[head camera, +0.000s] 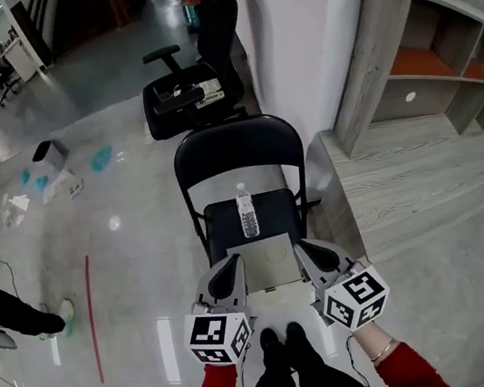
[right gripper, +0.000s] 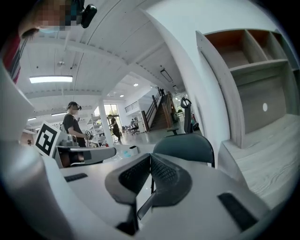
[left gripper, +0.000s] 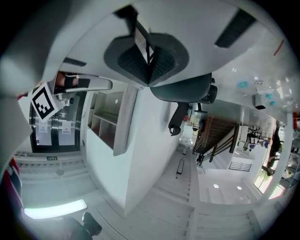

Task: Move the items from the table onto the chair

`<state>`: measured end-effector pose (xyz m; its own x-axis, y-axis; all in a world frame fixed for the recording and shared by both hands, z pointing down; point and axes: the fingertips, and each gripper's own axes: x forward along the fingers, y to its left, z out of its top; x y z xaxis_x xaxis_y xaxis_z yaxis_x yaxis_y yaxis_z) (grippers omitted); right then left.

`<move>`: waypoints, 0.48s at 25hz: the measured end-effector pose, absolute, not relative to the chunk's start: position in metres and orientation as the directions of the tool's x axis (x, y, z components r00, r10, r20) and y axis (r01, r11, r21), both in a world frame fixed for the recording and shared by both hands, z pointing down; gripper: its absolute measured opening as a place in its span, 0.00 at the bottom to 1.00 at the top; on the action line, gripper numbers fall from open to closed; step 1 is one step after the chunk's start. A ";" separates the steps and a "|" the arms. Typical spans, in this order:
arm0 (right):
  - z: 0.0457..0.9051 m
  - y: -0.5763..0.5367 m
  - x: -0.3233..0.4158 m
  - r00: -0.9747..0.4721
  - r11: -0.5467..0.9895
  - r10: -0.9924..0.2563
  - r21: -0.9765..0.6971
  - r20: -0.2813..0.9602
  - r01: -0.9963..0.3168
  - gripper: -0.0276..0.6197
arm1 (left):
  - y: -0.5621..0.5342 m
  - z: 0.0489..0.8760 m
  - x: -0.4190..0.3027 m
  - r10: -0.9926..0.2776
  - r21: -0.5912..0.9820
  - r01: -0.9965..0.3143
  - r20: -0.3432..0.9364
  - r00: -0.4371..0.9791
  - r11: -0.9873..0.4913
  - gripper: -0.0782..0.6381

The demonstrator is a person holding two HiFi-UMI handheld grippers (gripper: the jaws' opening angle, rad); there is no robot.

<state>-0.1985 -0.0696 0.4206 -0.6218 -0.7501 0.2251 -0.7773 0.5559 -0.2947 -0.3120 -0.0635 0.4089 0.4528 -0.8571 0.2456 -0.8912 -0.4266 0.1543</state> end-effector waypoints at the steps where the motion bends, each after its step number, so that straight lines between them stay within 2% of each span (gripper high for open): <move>1: 0.417 -0.067 -0.199 -0.622 0.559 -0.752 -0.290 0.219 -0.777 0.07 | -0.062 0.406 -0.309 -0.856 0.151 -0.889 0.242 0.456 -0.431 0.12; 12: 0.397 -0.061 -0.197 -0.619 0.566 -0.763 -0.271 0.185 -0.779 0.06 | -0.061 0.387 -0.295 -0.855 0.126 -0.878 0.202 0.478 -0.461 0.12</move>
